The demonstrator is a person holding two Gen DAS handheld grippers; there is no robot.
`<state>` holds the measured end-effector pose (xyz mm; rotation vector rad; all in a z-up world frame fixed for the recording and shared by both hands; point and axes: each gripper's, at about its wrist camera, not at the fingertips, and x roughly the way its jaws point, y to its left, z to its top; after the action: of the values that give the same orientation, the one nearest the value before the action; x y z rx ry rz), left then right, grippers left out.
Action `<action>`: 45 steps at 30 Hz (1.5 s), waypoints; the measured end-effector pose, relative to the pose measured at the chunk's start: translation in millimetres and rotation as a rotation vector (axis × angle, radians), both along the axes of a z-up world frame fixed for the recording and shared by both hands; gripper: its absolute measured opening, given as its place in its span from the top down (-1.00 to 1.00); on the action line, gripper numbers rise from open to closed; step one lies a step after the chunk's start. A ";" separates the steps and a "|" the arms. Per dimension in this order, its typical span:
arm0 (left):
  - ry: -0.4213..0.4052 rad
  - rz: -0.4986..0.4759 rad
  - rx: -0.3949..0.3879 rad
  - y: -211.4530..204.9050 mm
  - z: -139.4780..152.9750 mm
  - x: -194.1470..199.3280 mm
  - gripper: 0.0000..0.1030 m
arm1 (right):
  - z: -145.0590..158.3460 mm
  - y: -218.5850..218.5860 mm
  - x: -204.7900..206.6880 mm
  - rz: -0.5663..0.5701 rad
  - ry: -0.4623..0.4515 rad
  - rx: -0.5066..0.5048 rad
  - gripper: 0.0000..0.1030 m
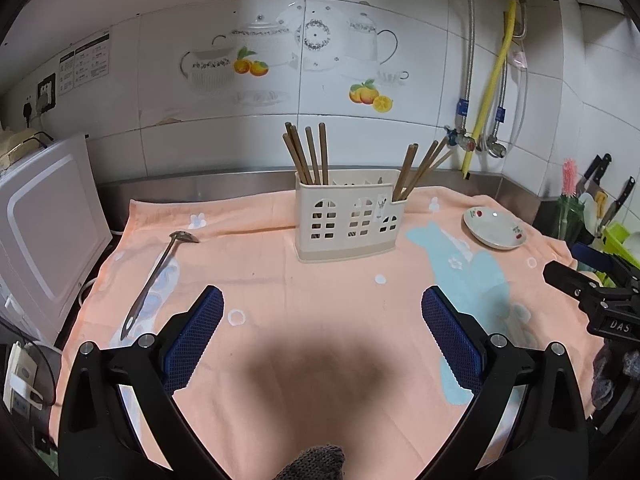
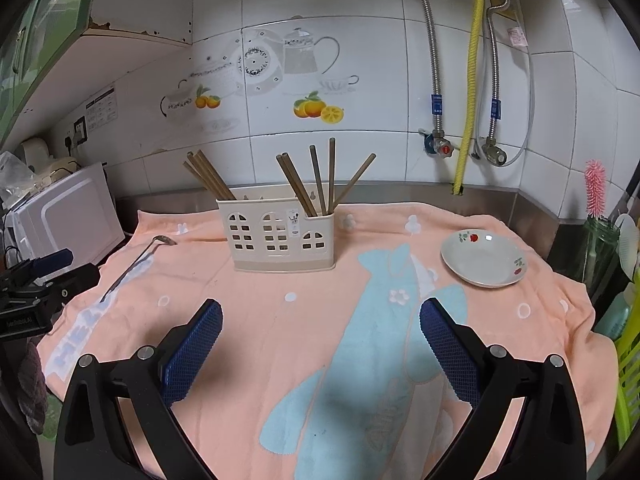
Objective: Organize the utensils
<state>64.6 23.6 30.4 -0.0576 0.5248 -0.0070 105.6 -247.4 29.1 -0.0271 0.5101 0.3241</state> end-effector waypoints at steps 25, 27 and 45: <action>0.039 -0.005 0.031 -6.8 -14.8 -2.8 -0.90 | -8.6 4.3 -2.3 0.007 0.022 -0.027 -0.86; 0.041 -0.002 0.030 -6.6 -15.3 -1.6 -0.90 | -9.4 4.8 -1.7 0.010 0.025 -0.026 -0.86; 0.061 -0.002 0.034 -8.5 -21.3 1.5 -0.90 | -11.3 8.2 -1.2 0.016 0.035 -0.025 -0.86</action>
<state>66.1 15.2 9.1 -0.0241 0.5863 0.0012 104.4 -239.1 17.8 -0.0502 0.5487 0.3345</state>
